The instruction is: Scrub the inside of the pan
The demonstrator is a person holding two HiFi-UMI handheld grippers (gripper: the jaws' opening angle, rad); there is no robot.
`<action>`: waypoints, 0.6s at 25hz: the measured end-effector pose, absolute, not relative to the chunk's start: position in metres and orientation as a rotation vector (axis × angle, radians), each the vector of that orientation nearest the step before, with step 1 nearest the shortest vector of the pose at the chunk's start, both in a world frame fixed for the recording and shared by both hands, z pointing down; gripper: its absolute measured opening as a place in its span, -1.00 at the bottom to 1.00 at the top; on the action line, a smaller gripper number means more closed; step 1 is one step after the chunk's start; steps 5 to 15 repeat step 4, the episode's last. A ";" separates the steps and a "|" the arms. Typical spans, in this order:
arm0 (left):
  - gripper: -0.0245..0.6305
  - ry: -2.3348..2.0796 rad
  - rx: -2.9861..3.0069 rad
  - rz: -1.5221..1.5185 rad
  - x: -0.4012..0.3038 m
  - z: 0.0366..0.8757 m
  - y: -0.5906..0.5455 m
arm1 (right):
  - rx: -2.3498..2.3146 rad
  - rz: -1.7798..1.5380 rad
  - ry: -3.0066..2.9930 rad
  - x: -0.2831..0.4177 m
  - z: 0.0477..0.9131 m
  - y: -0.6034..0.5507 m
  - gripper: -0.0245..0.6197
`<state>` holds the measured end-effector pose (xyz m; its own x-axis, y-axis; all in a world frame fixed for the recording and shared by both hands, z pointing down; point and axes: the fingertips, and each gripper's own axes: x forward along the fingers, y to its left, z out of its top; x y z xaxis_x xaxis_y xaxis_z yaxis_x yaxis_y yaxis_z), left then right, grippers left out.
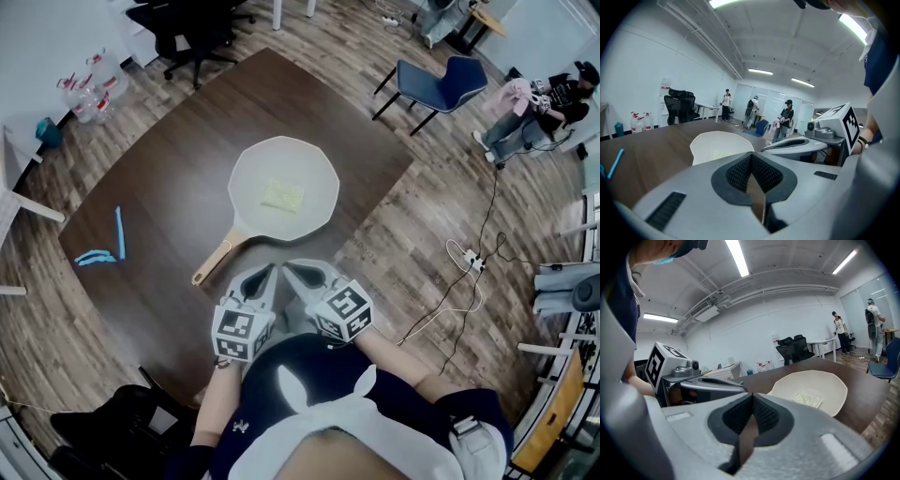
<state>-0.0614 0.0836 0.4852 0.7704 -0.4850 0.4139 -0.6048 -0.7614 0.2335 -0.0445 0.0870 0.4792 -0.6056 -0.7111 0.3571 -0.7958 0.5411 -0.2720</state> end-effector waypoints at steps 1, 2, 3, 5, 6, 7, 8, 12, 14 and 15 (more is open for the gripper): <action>-0.91 -0.836 2.607 0.461 -0.063 0.486 0.085 | 1.273 0.612 -2.572 -0.045 0.480 0.088 -0.93; -0.91 -0.835 2.604 0.453 -0.064 0.487 0.086 | 1.270 0.614 -2.571 -0.047 0.481 0.090 -0.93; -0.91 -0.833 2.600 0.447 -0.065 0.488 0.087 | 1.267 0.616 -2.570 -0.048 0.483 0.091 -0.93; -0.91 -0.831 2.596 0.441 -0.067 0.489 0.089 | 1.263 0.617 -2.569 -0.050 0.484 0.093 -0.93; -0.91 -0.831 2.596 0.441 -0.067 0.489 0.089 | 1.263 0.617 -2.569 -0.050 0.484 0.093 -0.93; -0.91 -0.831 2.596 0.441 -0.067 0.489 0.089 | 1.263 0.617 -2.569 -0.050 0.484 0.093 -0.93; -0.91 -0.831 2.596 0.441 -0.067 0.489 0.089 | 1.263 0.617 -2.569 -0.050 0.484 0.093 -0.93; -0.91 -0.831 2.596 0.441 -0.067 0.489 0.089 | 1.263 0.617 -2.569 -0.050 0.484 0.093 -0.93; -0.91 -0.831 2.596 0.441 -0.067 0.489 0.089 | 1.263 0.617 -2.569 -0.050 0.484 0.093 -0.93; -0.91 -0.831 2.596 0.441 -0.067 0.489 0.089 | 1.263 0.617 -2.569 -0.050 0.484 0.093 -0.93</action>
